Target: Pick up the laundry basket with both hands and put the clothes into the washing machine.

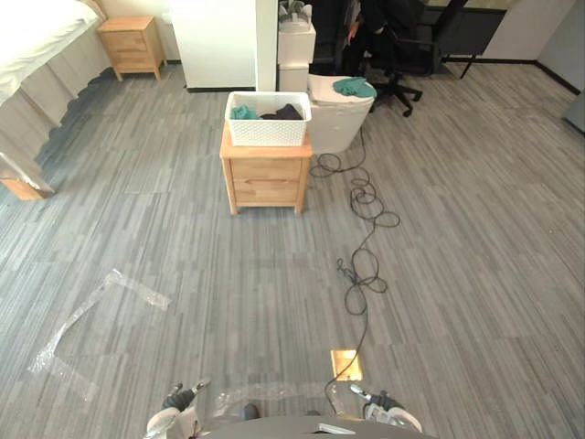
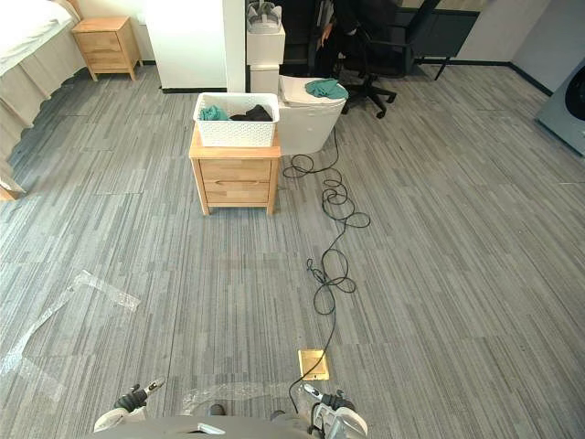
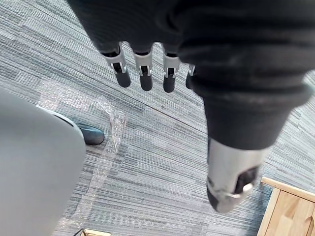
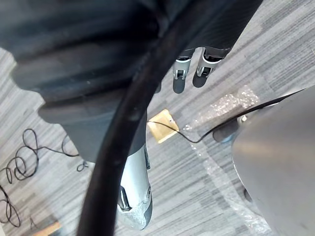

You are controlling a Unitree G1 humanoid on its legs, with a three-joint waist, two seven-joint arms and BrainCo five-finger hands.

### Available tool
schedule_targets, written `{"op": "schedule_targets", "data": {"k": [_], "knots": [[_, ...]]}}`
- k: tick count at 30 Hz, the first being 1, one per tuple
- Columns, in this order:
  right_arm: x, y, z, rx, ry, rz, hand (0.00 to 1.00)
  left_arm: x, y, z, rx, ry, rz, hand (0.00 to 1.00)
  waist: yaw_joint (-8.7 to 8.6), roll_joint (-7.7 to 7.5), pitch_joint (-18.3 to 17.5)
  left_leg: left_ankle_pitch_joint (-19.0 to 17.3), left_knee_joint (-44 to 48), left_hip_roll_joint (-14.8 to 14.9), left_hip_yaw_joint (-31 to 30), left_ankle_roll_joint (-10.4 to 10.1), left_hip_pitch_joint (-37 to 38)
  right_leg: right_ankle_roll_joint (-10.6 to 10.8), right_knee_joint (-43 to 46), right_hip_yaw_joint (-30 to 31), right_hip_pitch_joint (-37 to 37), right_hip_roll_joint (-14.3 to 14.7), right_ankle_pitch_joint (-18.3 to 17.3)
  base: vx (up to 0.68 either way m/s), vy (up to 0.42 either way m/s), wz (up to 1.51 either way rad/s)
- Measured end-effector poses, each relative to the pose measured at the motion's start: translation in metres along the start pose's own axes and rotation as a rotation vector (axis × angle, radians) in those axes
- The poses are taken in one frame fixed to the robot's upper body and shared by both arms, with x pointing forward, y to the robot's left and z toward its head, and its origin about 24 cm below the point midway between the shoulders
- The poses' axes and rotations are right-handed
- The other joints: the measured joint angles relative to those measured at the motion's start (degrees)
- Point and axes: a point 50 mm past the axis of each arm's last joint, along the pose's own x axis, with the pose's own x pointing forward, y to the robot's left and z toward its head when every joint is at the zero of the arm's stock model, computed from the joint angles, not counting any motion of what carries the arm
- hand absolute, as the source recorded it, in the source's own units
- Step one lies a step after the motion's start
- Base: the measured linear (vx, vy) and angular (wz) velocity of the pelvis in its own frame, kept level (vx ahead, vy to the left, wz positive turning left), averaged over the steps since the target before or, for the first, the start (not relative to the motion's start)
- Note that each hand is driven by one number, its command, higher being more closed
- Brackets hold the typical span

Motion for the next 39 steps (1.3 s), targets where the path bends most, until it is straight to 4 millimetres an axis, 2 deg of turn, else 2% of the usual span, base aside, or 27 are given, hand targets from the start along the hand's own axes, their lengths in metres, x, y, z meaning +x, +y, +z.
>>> {"op": "schedule_targets", "data": {"k": [7,9,10,11,13,14,15,16,17,18,20,21,22,23,24,26,27,28,29,30,31,32,33,34,36,37,39], "knots": [[0.000,0.001,0.002,-0.001,-0.007,0.002,0.00,0.000,0.003,0.002,-0.035,-0.004,0.014,0.00,0.30,-0.31,0.7,-0.3,0.0,0.1,0.9,-0.2,-0.1,0.0,0.4,0.6,-0.5,0.0,0.0,-0.02,-0.037,-0.06],[0.000,0.002,0.003,-0.003,-0.009,0.005,0.00,0.001,0.001,0.006,-0.035,-0.015,0.009,0.00,1.13,-0.28,0.8,-0.7,0.0,0.3,2.7,0.0,-1.1,0.4,1.6,1.8,-2.6,0.1,-0.3,-0.04,-0.020,-0.28],[0.000,0.002,0.003,-0.003,-0.012,0.005,0.00,0.001,0.001,0.007,-0.036,-0.018,0.009,0.00,1.11,-0.38,0.9,-1.0,0.0,0.3,3.3,0.4,-1.5,0.8,2.2,1.8,-3.3,0.0,-0.7,0.00,0.000,0.00],[0.000,0.005,0.005,0.011,-0.024,0.007,0.00,0.001,0.001,0.009,-0.047,-0.026,0.015,0.00,1.06,-1.20,1.2,-2.0,0.1,0.4,7.0,1.0,-2.0,2.3,5.4,1.0,-5.5,-0.9,-3.0,0.00,-0.012,0.18],[-0.002,-0.001,0.000,0.034,-0.021,-0.014,0.00,0.001,0.003,0.010,-0.063,-0.032,0.021,0.00,0.81,-1.91,1.1,-3.3,0.4,0.3,9.4,1.0,-1.6,4.2,9.9,-0.9,-7.3,-2.3,-4.9,0.07,0.003,0.36],[-0.002,-0.001,0.002,0.060,-0.027,-0.020,0.00,0.002,0.001,0.012,-0.072,-0.036,0.026,0.00,0.93,-1.31,1.4,-3.6,0.1,0.6,9.0,1.1,-1.7,5.3,20.0,-2.6,-11.7,-2.4,-5.9,0.08,0.010,0.40],[-0.002,-0.001,0.006,0.081,-0.047,-0.023,0.00,0.002,0.001,0.012,-0.074,-0.033,0.038,0.00,0.95,-1.48,1.7,-3.7,0.7,1.1,8.1,1.2,-1.2,3.9,34.4,-4.2,-18.6,-2.6,-4.2,0.10,0.005,0.46],[-0.003,0.001,0.007,0.101,-0.058,-0.017,0.00,0.002,0.004,0.015,-0.071,-0.039,0.047,0.00,0.48,-1.94,2.2,-4.1,1.9,1.3,6.8,1.6,-0.9,3.3,41.0,-4.8,-21.4,-2.9,-2.4,0.12,-0.016,0.73],[-0.004,0.005,0.006,0.142,-0.055,-0.009,0.00,0.003,0.008,0.020,-0.068,-0.050,0.067,0.00,0.00,-2.85,3.7,-6.5,5.7,2.1,4.5,1.7,-0.9,3.5,50.0,-5.3,-24.9,-2.9,-3.0,0.23,-0.044,0.97],[-0.005,0.006,0.004,0.164,-0.055,-0.009,0.00,0.003,0.009,0.021,-0.071,-0.048,0.074,0.00,0.04,-3.24,3.7,-9.1,8.6,3.9,3.1,1.0,-0.3,2.9,52.4,-8.8,-27.6,-3.6,-4.2,0.23,-0.043,0.86],[-0.005,0.005,0.005,0.182,-0.060,-0.010,0.00,0.003,0.009,0.020,-0.072,-0.044,0.076,0.00,-0.08,-3.18,3.6,-10.3,8.9,4.7,2.9,0.1,0.2,3.0,48.1,-11.6,-29.4,-4.9,-4.3,0.24,0.015,0.26],[-0.005,0.003,0.005,0.217,-0.059,-0.020,0.00,0.003,0.009,0.019,-0.067,-0.040,0.076,0.00,-0.31,-3.12,3.6,-11.7,8.9,4.8,3.0,-0.8,1.5,2.4,39.7,-14.1,-31.6,-6.7,-3.7,0.29,0.026,-0.04],[-0.004,0.000,0.004,0.231,-0.055,-0.030,0.00,0.003,0.009,0.018,-0.062,-0.036,0.076,0.00,-0.54,-2.93,3.6,-12.1,8.9,4.8,3.0,-1.2,2.2,2.0,35.4,-14.7,-32.1,-6.9,-3.1,0.56,-0.031,-0.06],[-0.004,-0.009,-0.001,0.266,-0.027,-0.066,0.00,0.003,0.006,0.017,-0.066,-0.032,0.068,0.00,-1.18,-2.33,3.7,-13.3,8.8,5.0,3.1,-2.5,4.7,1.7,21.9,-16.6,-31.8,-7.2,0.6,0.72,-0.156,0.09],[-0.004,-0.013,-0.005,0.294,-0.003,-0.091,0.00,0.003,0.003,0.016,-0.070,-0.029,0.062,0.00,-1.62,-1.63,4.0,-14.7,8.7,5.7,3.0,-3.8,6.6,0.9,16.9,-17.5,-31.4,-6.8,2.6,0.78,-0.195,0.25],[-0.007,-0.028,-0.022,0.308,0.047,-0.141,0.00,0.001,0.000,0.004,-0.107,-0.001,0.062,0.00,-2.95,1.03,3.4,-18.0,8.3,9.1,3.2,-7.3,10.9,-0.6,16.9,-18.5,-31.4,-5.1,4.6,0.69,-0.245,0.46],[-0.009,-0.035,-0.030,0.319,0.061,-0.160,0.00,-0.001,0.004,-0.008,-0.120,0.025,0.075,0.00,-3.95,1.89,2.3,-19.6,10.0,11.2,3.1,-10.0,12.4,-1.4,19.9,-18.5,-31.4,-4.2,5.1,0.67,-0.274,0.49],[-0.011,-0.036,-0.034,0.321,0.075,-0.164,0.00,-0.002,0.007,-0.009,-0.122,0.026,0.080,0.00,-4.23,1.33,1.3,-20.6,13.1,11.8,2.8,-11.7,11.9,-2.0,20.3,-18.6,-30.9,-3.9,5.5,0.71,-0.366,0.46],[-0.012,-0.043,-0.039,0.342,0.085,-0.184,0.00,-0.003,0.011,-0.013,-0.148,0.037,0.095,0.00,-4.57,1.67,-0.2,-22.3,22.4,14.8,1.6,-12.9,9.5,-4.3,22.1,-19.0,-30.0,-2.2,6.0,0.69,-0.416,0.18],[-0.011,-0.050,-0.032,0.344,0.058,-0.196,0.00,-0.004,0.004,-0.019,-0.162,0.053,0.080,0.00,-4.40,5.14,-2.1,-19.8,35.2,19.5,-0.4,-10.4,3.1,-5.6,22.5,-20.6,-29.4,1.1,3.0,0.81,-0.510,-0.02],[-0.009,-0.049,-0.024,0.340,0.033,-0.191,0.00,-0.004,0.002,-0.019,-0.164,0.053,0.073,0.00,-4.12,6.25,-2.5,-13.4,45.2,21.2,-2.2,-5.2,-1.6,-6.8,22.2,-20.8,-28.0,3.1,1.1,0.67,-0.401,-0.27],[-0.008,-0.046,-0.018,0.338,0.018,-0.183,0.00,-0.004,0.001,-0.020,-0.171,0.055,0.072,0.00,-3.81,6.61,-2.3,-6.8,50.9,22.1,-3.0,-2.9,-4.4,-7.7,21.4,-20.4,-26.4,4.5,0.3,0.71,-0.379,-0.56],[-0.006,-0.040,-0.009,0.323,-0.002,-0.165,0.00,-0.004,-0.002,-0.018,-0.181,0.049,0.063,0.00,-2.63,6.62,-1.6,-0.3,61.8,23.8,-4.0,-2.3,-9.0,-9.1,18.7,-18.8,-22.0,7.1,-0.4,0.72,-0.352,-0.91],[-0.003,-0.030,0.000,0.301,-0.014,-0.141,0.00,-0.003,-0.002,-0.012,-0.178,0.025,0.057,0.00,-1.35,5.90,-0.7,-1.5,71.3,24.0,-3.6,-2.1,-12.1,-9.8,15.3,-16.3,-16.1,8.7,-0.5,0.83,-0.408,-0.99],[-0.001,-0.013,0.012,0.270,-0.041,-0.094,0.00,-0.002,0.004,0.001,-0.133,-0.025,0.062,0.00,-0.85,3.70,1.0,-4.4,76.7,22.8,-2.8,-2.3,-16.2,-10.0,10.5,-13.8,-8.4,9.1,-0.3,0.69,-0.339,-0.67],[0.001,0.001,0.029,0.254,-0.081,-0.053,0.00,-0.002,0.004,0.011,-0.109,-0.068,0.059,0.00,-0.04,2.76,1.5,-7.0,75.7,21.7,-1.0,-3.1,-21.4,-10.0,6.8,-11.3,-3.3,9.4,-0.4,0.45,-0.208,-0.61],[0.002,0.017,0.052,0.222,-0.139,-0.004,0.00,-0.001,-0.001,0.016,-0.116,-0.089,0.042,0.00,0.88,3.65,1.9,-9.3,67.8,20.7,2.3,-4.2,-27.9,-9.7,3.1,-7.7,0.6,9.7,-1.0,0.47,-0.112,-0.85]]}}
